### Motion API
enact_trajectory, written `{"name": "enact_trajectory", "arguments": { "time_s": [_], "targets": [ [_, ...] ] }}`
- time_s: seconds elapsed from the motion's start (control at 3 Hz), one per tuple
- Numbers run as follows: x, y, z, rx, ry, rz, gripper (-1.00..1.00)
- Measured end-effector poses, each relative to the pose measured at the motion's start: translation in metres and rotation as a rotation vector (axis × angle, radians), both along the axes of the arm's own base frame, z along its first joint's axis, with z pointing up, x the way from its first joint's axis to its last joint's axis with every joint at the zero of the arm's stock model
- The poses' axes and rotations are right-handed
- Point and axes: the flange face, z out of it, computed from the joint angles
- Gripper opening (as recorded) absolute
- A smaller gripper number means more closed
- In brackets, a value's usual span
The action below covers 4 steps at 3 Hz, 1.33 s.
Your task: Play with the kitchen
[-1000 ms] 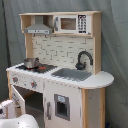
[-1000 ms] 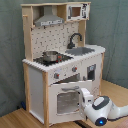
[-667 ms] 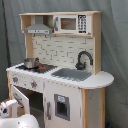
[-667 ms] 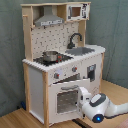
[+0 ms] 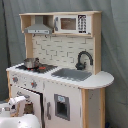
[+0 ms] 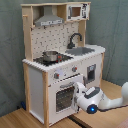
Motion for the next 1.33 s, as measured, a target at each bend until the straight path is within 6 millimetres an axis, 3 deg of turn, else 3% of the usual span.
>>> {"name": "enact_trajectory", "arguments": {
  "time_s": [0.33,0.67,1.33],
  "targets": [
    [-0.002,0.002,0.029,0.082,-0.063,0.005,1.00],
    [-0.024,0.013,0.040,0.001,-0.056,0.052,1.00],
    [-0.059,0.039,0.097,-0.083,-0.120,0.165,1.00]
  ]
}}
